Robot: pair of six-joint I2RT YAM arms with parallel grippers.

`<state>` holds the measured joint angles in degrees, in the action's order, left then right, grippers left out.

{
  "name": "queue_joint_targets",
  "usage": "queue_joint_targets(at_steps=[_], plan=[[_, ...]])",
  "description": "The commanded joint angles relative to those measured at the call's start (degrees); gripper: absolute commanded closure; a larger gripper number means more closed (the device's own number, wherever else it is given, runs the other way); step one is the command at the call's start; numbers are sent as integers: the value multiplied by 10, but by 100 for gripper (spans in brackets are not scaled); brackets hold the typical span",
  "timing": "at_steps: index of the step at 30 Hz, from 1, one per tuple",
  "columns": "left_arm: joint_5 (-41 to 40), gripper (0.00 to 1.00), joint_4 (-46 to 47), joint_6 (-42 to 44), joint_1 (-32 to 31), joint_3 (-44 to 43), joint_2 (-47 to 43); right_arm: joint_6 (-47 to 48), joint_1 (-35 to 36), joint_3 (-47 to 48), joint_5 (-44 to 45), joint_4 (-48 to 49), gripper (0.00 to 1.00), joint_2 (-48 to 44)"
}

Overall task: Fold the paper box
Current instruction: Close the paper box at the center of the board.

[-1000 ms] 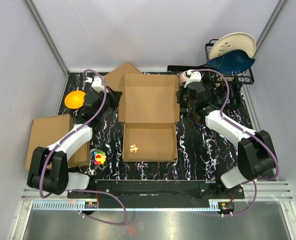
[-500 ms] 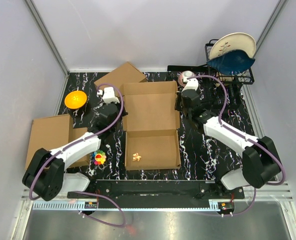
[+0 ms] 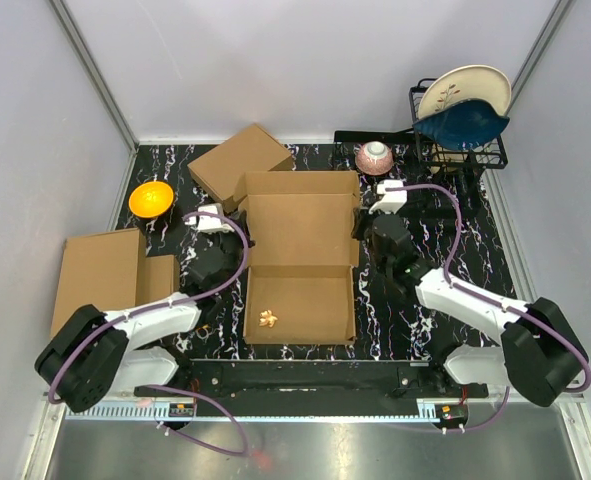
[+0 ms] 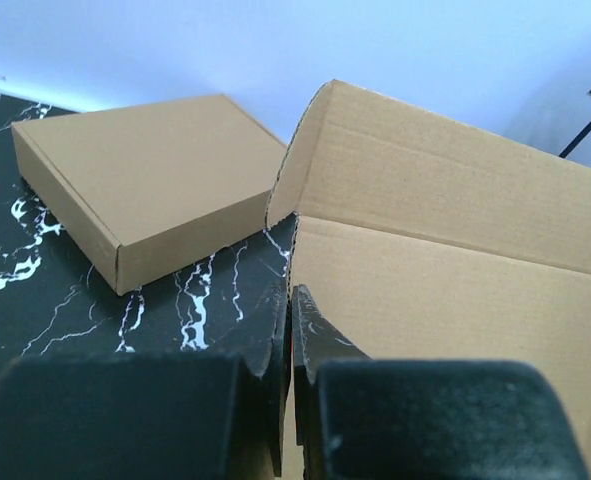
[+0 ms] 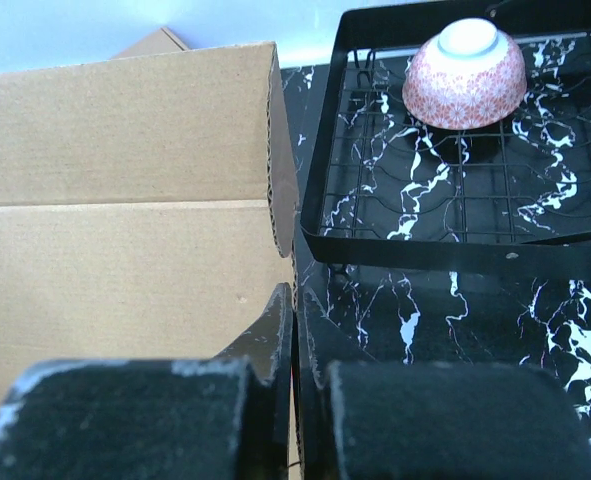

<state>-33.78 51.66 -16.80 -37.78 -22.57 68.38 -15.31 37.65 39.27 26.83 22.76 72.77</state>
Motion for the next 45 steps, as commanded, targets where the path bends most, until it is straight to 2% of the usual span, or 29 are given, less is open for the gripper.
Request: queue_joint_targets(at_steps=[1,11,21,34,45], plan=[[-6,100,209,39,-10,21,13,35,15,-41,32,115,100,-18],[-22,100,317,81,-76,73,33,56,52,-98,66,193,100,-20],[-60,100,433,135,-145,148,47,83,133,-168,133,272,100,-21],[-132,100,437,200,-272,183,10,45,274,-224,247,212,100,-70],[-173,100,437,203,-317,219,-6,-3,364,-238,320,178,100,-50]])
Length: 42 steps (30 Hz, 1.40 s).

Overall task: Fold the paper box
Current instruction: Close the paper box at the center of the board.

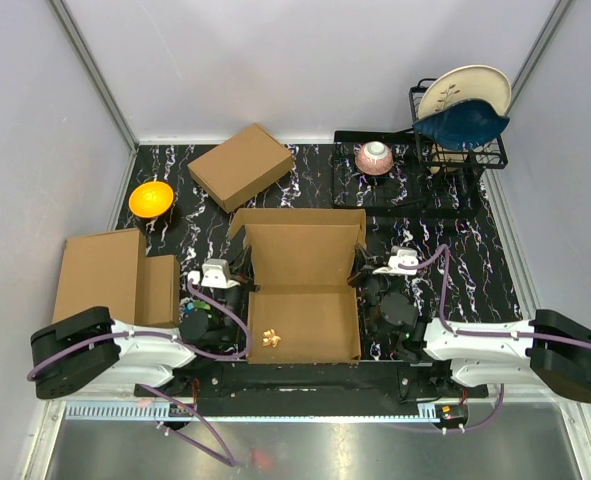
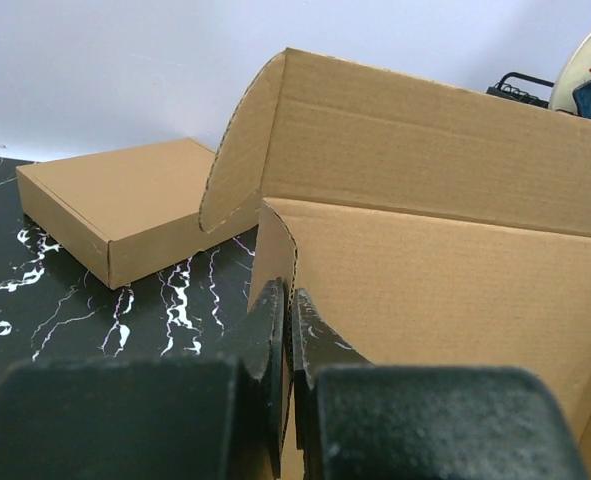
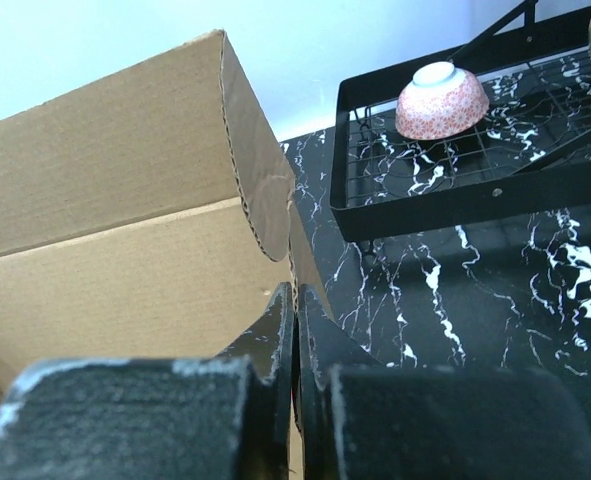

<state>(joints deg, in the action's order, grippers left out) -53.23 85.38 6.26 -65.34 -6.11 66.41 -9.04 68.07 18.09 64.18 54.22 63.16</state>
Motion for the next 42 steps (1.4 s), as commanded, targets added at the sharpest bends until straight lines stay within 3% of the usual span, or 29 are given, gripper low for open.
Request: queue_joint_targets(at_steps=[1,6,13,20,23,29,32,38,42], plan=[[20,100,100,-27,-45,57,11,-70,65,-26,-50,-147,100,46],[-5,100,95,-20,-77,84,-8,-125,79,-9,-42,-228,100,23],[-38,99,73,-32,-131,102,-17,-240,90,46,-52,-485,100,-11],[-99,98,58,-5,-182,122,-70,-357,119,78,-65,-646,100,-44],[-115,98,-21,-16,-202,121,-130,-376,135,85,-71,-666,100,-43],[-129,97,-314,-130,-216,119,-299,-414,148,118,-90,-732,100,-30],[-139,97,-353,-142,-217,131,-351,-425,157,116,-87,-737,100,-33],[-137,97,-388,-107,-222,120,-390,-447,173,127,-76,-766,85,-37],[-129,97,-391,-87,-223,108,-367,-493,192,143,-56,-832,65,-38]])
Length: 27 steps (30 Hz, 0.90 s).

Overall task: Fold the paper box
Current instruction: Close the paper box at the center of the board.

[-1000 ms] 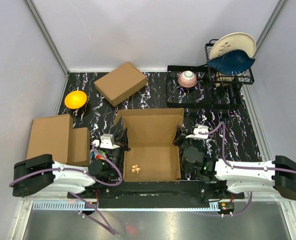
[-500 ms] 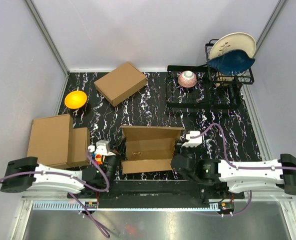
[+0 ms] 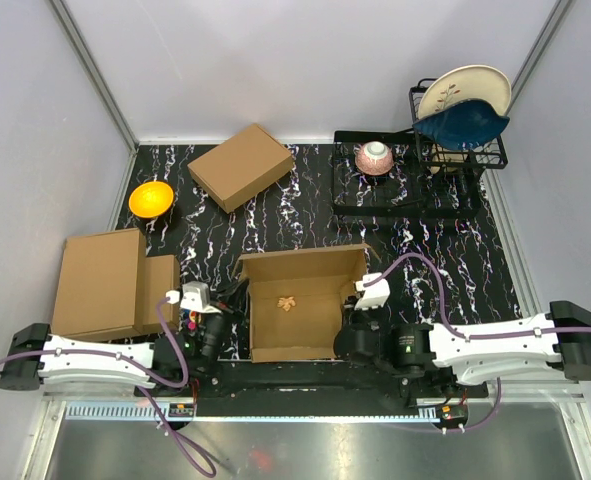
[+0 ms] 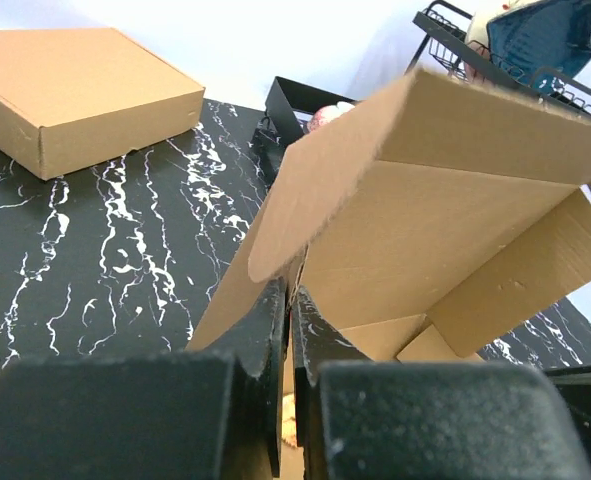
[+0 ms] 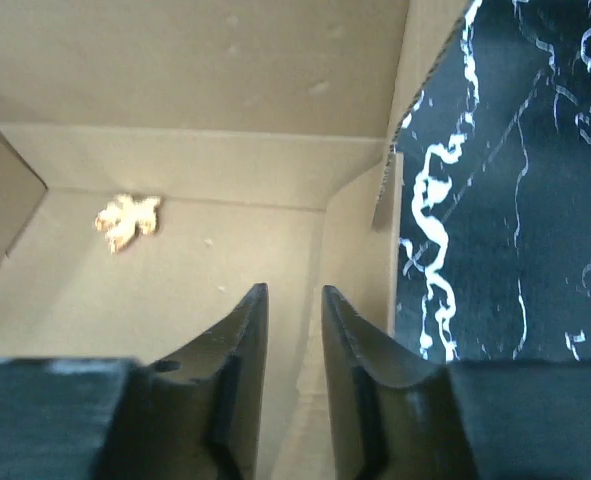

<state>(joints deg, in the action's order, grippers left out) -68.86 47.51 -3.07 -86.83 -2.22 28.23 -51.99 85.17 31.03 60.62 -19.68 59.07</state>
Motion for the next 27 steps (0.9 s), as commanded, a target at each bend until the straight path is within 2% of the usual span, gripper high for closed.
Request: queue_joint_targets(at_steps=[1,5,17,19,22,27], plan=[[26,97,-13,5,-8,65,29,-74,25,26,-14,-112,58,0],[22,97,4,-8,-8,69,65,-93,42,59,19,-176,47,-12],[4,98,51,-11,-12,76,135,-92,110,117,101,-258,38,-72],[1,98,44,-14,-12,73,134,-86,119,141,112,-268,33,-77],[-8,98,33,-19,-12,68,136,-47,127,175,117,-270,18,-77],[-29,98,32,-26,-12,62,151,-12,144,219,128,-287,13,-76]])
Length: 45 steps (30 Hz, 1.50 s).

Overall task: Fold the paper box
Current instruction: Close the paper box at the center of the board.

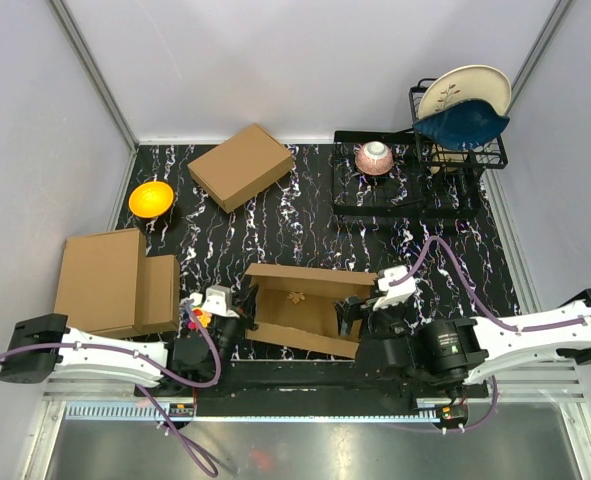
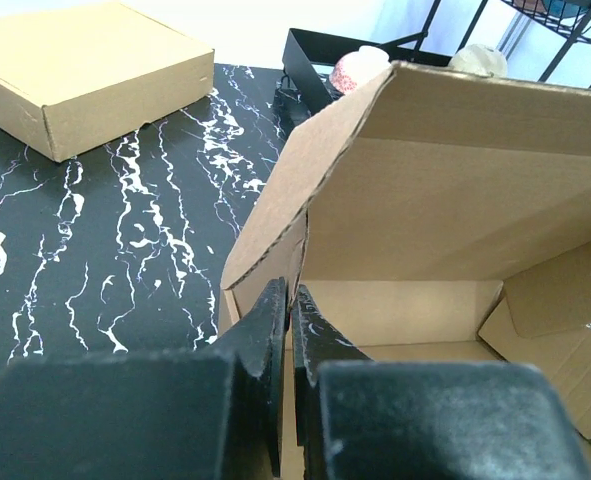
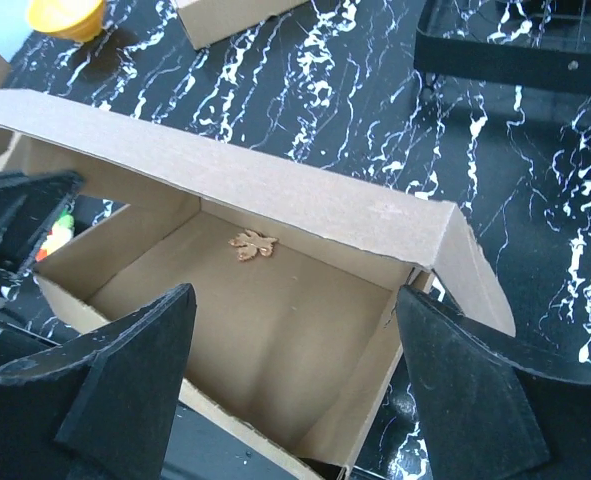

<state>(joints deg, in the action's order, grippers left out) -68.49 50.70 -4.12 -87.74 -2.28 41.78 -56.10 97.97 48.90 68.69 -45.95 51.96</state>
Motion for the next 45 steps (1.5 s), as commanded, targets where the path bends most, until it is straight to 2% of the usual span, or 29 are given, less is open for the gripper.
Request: queue_joint_targets(at_steps=[1,3,6,7,10,15,20,24,30,36,37,39,41,45], plan=[[-34,99,2,-15,-3,62,18,47,19,44,49,-19,12,-5],[-36,99,3,-17,-3,62,24,70,26,54,48,-8,11,-11],[-39,98,1,-19,-4,58,35,186,36,61,37,77,10,-27],[-40,99,1,-20,-4,57,37,239,40,62,29,123,7,-31],[-43,99,5,-20,-4,56,43,302,45,71,16,176,2,-41],[-42,98,6,-21,-4,57,41,335,46,82,38,194,0,-40],[-30,96,-2,-18,-5,56,25,349,41,47,82,216,0,-42],[-17,94,-44,-29,-6,50,7,317,30,-1,73,221,6,-40],[-19,94,-79,-48,-8,44,-6,274,-10,-63,2,256,16,-20],[-24,91,-108,-65,-15,34,-13,276,-26,-86,-35,279,37,-2],[-24,90,-112,-68,-16,33,-17,275,-25,-91,-36,281,44,1],[-24,89,-125,-76,-19,33,-25,268,-25,-98,-44,282,50,2],[-25,86,-136,-79,-23,32,-29,258,-26,-105,-50,282,54,2],[-17,78,-183,-99,-28,12,-53,232,-26,-120,-58,271,53,-3]])
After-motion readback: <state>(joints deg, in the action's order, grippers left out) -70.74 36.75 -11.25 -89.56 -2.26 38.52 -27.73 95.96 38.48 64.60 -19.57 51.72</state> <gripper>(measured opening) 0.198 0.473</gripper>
